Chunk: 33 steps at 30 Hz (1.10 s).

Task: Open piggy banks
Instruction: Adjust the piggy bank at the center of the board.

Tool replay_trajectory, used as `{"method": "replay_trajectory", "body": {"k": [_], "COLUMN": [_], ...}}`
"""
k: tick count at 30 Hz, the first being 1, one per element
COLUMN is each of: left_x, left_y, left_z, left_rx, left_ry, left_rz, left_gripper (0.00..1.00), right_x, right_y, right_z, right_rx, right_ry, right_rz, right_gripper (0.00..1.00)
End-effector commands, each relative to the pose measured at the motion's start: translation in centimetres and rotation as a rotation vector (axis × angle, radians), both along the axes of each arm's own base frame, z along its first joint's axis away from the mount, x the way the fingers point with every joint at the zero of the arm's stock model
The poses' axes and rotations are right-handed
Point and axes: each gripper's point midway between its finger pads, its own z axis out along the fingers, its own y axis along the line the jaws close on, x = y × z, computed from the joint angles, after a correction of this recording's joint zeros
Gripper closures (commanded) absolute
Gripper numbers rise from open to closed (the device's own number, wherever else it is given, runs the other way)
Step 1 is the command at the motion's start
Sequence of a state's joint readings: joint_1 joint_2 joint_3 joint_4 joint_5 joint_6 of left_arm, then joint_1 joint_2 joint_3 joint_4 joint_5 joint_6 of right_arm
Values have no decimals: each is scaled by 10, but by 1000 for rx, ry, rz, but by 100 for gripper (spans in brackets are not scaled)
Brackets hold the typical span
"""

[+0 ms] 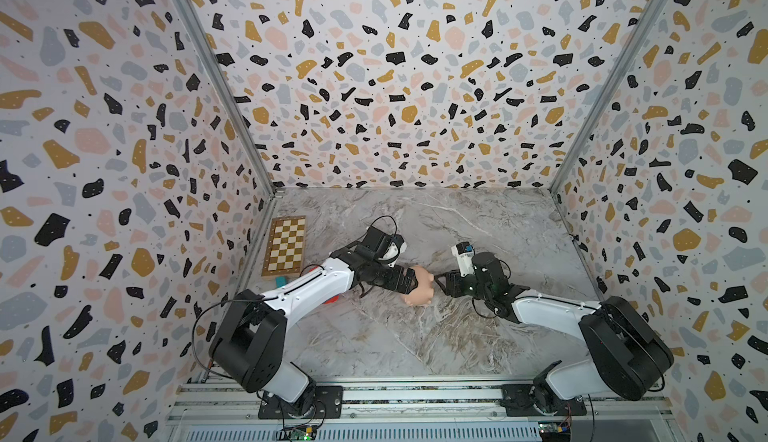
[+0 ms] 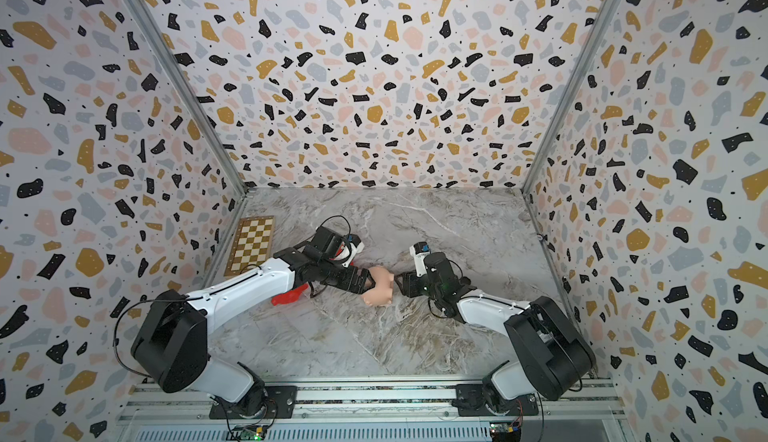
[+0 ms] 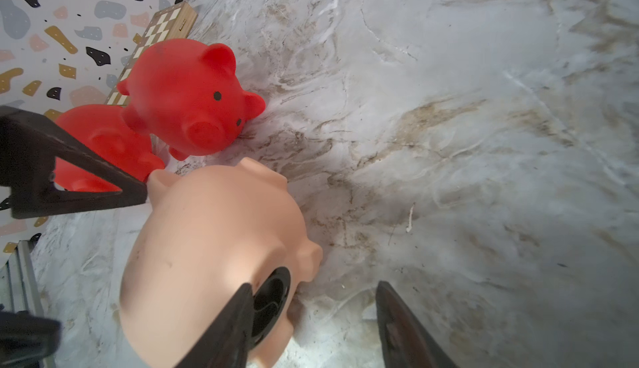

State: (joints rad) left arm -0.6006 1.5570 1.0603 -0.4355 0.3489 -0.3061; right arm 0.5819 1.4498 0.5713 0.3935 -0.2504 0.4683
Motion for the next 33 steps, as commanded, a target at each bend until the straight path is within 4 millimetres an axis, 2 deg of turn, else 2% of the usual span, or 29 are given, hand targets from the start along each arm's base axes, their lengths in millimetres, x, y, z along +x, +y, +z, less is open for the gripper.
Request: {"method": "replay_trajectory", "body": {"k": [1,7,13,19,29,33], "left_x": [5,8,11,10,9,10], "left_y": [-8,-20,-28,-23,-23,-23], "left_z": [1,-7,-2,1,-16,-17], "left_rx": [10,23,4,80,174,185], "left_ry": [20,66,80,76,73,56], "left_rz": [24,37,57,91,54,21], "left_gripper": [1,1,1,1,1,1], "right_x": [-3,-7,-17,-18,-14,-12], "right_y": [7,8,4,-6,-2,-1], "right_z": [2,0,-9,-13,-11,-10], "right_rx": [27,32,30,9,20,21], "right_ry": [-4,2,28,29,28,25], "right_rz": [26,39,38,-3,-3,-4], "right_gripper": [42,42,43,43,43,43]}}
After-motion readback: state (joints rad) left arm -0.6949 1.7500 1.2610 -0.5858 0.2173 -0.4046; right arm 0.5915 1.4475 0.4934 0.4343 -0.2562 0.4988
